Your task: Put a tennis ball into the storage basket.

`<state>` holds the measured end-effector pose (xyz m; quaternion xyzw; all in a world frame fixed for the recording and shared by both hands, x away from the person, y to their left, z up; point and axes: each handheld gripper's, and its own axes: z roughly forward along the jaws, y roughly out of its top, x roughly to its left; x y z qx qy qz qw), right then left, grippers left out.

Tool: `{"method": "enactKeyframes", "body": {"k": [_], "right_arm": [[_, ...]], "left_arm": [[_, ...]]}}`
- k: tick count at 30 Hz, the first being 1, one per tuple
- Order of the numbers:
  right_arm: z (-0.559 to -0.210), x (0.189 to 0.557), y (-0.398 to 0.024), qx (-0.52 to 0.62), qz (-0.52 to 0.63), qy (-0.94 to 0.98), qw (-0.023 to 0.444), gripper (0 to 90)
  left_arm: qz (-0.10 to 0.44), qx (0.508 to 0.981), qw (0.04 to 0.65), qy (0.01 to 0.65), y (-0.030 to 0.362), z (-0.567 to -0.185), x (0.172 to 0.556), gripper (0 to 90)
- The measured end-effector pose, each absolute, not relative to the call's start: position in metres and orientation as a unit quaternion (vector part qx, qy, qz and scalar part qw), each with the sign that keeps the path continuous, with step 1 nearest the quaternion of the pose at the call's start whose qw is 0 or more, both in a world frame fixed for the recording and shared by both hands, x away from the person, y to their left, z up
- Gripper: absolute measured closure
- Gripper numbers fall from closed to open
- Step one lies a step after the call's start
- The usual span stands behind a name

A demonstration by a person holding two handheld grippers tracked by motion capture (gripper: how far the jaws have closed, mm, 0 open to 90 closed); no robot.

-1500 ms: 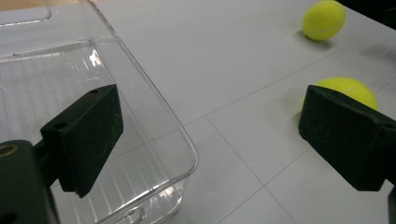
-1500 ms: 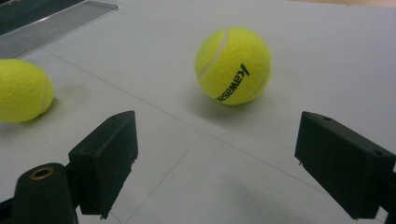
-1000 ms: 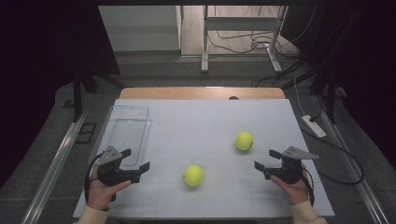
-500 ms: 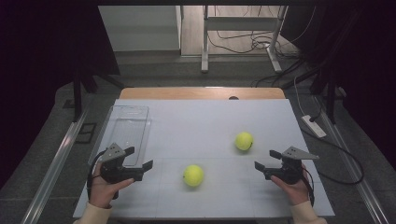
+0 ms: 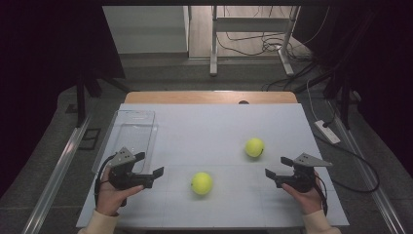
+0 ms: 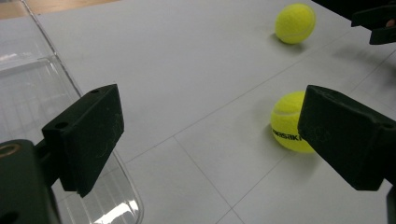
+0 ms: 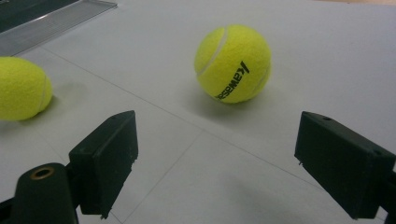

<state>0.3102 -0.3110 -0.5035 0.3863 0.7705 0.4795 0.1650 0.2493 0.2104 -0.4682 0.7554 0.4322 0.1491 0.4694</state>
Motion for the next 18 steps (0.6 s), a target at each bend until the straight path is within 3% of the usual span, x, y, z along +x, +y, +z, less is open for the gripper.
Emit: {"method": "enactKeyframes", "body": {"k": [18], "right_arm": [[-0.504, 0.310, -0.310, 0.384, 0.475, 0.774, 0.167, 13.7]], "left_arm": [[0.144, 0.766, 0.468, 0.416, 0.195, -0.464, 0.255, 8.3]]}}
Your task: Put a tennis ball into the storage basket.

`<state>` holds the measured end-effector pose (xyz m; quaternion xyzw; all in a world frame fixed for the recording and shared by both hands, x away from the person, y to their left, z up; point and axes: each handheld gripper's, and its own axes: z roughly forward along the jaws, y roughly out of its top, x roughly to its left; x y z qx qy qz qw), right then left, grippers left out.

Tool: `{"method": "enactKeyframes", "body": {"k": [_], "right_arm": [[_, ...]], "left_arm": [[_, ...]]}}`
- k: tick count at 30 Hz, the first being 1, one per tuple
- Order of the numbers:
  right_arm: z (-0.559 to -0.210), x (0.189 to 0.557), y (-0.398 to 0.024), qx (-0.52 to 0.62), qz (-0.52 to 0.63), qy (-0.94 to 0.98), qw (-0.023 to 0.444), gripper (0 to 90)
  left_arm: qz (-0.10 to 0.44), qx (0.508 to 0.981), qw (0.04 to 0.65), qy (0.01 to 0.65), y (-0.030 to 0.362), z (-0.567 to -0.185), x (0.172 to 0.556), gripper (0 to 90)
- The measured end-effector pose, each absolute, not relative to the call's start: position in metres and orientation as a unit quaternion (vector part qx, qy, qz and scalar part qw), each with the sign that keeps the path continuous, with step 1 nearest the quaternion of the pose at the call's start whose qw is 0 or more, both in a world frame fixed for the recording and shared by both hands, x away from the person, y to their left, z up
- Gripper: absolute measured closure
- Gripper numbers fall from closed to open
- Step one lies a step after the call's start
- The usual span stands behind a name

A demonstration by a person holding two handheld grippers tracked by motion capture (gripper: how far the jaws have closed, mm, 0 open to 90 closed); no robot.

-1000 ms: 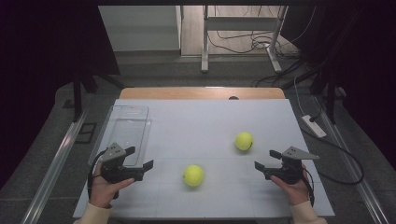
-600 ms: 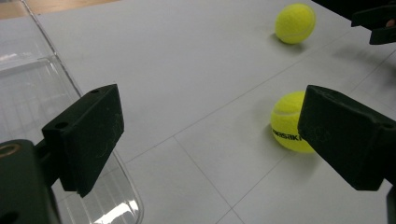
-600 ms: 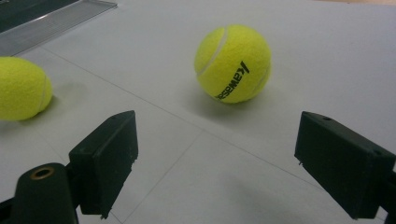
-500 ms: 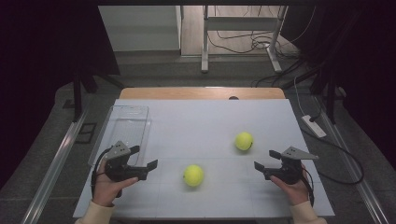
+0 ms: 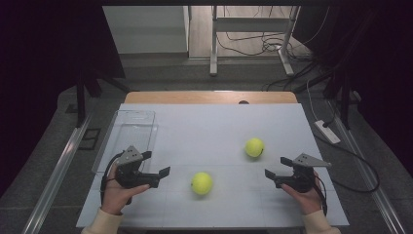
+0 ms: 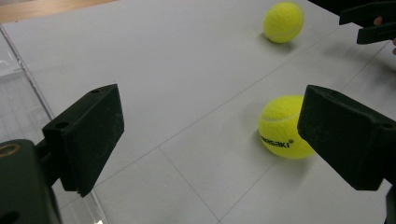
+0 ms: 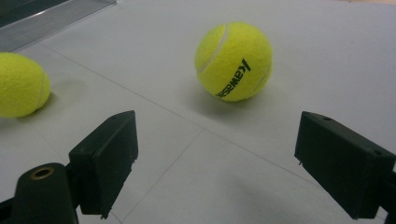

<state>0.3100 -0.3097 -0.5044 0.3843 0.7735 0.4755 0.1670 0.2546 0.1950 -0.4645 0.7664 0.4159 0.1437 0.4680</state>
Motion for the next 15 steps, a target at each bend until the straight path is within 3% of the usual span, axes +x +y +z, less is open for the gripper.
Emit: {"method": "enactKeyframes", "body": {"k": [15], "right_arm": [[-0.505, 0.310, -0.310, 0.385, 0.475, 0.773, 0.167, 13.7]], "left_arm": [[0.134, 0.776, 0.463, 0.408, 0.181, -0.465, 0.260, 8.4]]}}
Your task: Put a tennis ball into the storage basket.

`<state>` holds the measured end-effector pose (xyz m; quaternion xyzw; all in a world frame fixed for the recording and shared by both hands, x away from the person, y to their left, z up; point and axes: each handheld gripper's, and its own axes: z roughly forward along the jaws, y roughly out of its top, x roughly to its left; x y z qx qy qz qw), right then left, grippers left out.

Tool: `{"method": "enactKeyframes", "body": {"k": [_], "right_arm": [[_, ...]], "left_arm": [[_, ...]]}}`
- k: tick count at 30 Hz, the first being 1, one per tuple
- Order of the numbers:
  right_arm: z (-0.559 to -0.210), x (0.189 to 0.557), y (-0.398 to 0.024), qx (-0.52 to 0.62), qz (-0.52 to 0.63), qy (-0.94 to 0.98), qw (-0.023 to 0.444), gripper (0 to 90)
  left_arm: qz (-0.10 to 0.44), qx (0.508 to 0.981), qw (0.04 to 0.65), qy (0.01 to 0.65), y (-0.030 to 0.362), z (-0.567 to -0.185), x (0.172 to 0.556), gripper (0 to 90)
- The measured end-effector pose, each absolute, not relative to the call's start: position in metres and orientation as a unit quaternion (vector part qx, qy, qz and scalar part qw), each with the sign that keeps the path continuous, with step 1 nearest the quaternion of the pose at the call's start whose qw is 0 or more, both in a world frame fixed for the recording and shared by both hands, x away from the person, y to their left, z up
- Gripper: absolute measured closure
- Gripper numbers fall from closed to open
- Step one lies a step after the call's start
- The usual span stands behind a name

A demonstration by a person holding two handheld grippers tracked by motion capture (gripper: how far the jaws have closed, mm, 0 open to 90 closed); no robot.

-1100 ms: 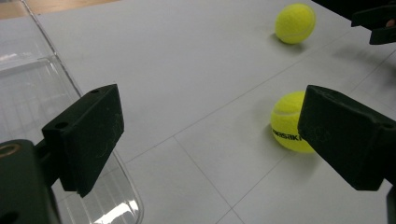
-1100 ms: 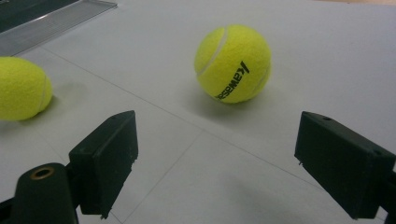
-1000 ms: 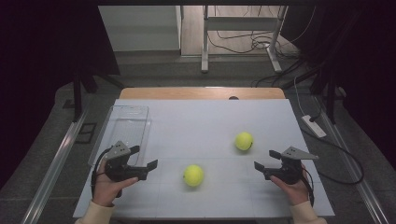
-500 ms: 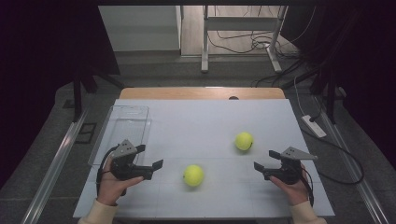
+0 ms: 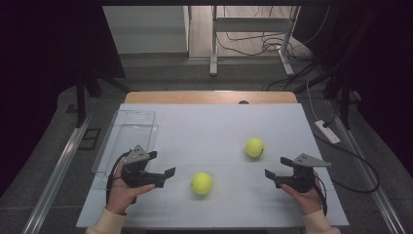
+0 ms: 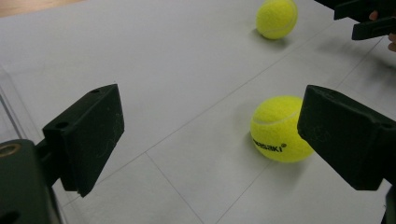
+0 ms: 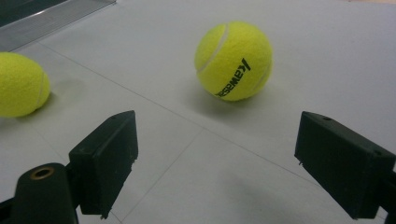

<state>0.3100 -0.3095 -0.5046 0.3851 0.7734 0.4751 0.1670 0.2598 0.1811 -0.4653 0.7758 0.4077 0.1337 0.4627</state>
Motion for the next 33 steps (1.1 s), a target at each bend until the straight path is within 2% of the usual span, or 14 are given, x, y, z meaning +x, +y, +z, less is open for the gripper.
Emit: {"method": "enactKeyframes", "body": {"k": [33], "right_arm": [[-0.505, 0.311, -0.310, 0.386, 0.473, 0.774, 0.167, 13.6]], "left_arm": [[0.115, 0.792, 0.461, 0.383, 0.154, -0.462, 0.268, 8.1]]}}
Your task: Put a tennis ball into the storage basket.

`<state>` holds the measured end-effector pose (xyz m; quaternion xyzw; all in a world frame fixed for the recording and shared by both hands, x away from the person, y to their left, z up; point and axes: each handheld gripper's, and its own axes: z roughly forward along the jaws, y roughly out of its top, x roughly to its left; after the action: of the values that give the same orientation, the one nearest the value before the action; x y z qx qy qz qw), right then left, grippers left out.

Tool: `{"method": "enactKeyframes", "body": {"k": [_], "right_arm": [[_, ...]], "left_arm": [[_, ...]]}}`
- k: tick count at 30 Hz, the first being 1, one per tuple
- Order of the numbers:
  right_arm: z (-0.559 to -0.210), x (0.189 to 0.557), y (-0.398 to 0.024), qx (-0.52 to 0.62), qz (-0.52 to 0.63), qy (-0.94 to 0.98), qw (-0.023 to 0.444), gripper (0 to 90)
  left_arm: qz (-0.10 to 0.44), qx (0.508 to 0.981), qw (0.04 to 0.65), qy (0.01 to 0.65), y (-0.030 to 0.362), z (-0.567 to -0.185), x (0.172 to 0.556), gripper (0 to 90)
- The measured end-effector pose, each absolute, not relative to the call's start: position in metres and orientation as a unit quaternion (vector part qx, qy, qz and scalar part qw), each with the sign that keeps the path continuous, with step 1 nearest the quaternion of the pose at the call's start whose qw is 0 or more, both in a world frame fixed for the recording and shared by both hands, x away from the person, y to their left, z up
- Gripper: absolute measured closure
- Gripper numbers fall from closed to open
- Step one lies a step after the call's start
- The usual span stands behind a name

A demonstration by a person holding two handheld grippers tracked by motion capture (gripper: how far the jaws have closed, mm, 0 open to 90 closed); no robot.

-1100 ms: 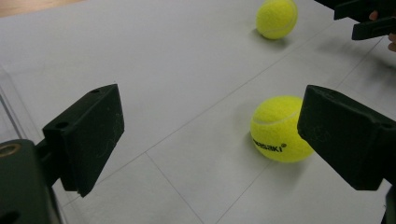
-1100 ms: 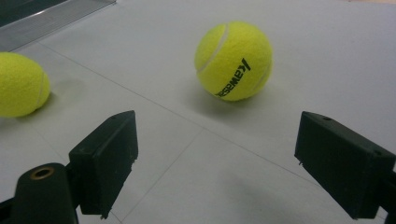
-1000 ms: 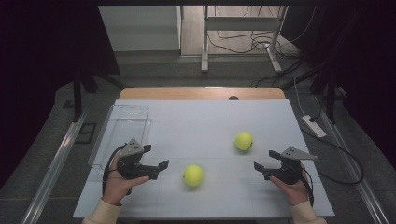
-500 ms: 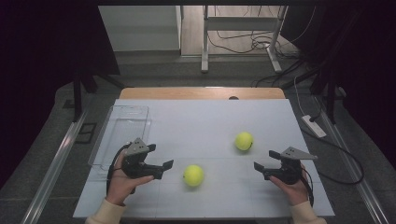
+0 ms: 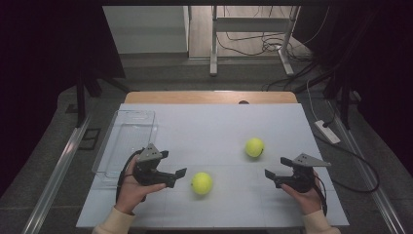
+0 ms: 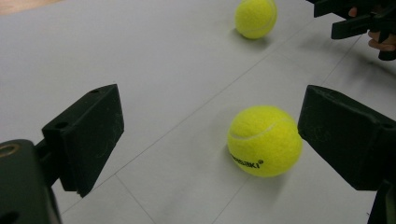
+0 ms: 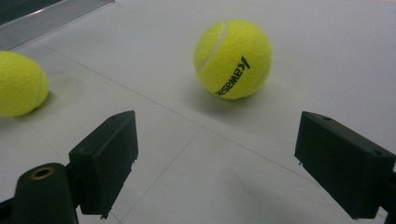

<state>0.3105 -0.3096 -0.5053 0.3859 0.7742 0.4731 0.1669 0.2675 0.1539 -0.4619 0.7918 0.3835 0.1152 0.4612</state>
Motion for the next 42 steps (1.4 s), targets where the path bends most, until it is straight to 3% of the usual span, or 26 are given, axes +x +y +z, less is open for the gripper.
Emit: {"method": "enactKeyframes", "body": {"k": [18, 42], "right_arm": [[-0.505, 0.310, -0.310, 0.388, 0.472, 0.774, 0.168, 13.6], [-0.506, 0.310, -0.310, 0.388, 0.471, 0.774, 0.168, 13.6]], "left_arm": [[0.089, 0.809, 0.458, 0.357, 0.128, -0.462, 0.274, 6.5], [0.047, 0.857, 0.402, 0.319, 0.091, -0.479, 0.283, 3.2]]}}
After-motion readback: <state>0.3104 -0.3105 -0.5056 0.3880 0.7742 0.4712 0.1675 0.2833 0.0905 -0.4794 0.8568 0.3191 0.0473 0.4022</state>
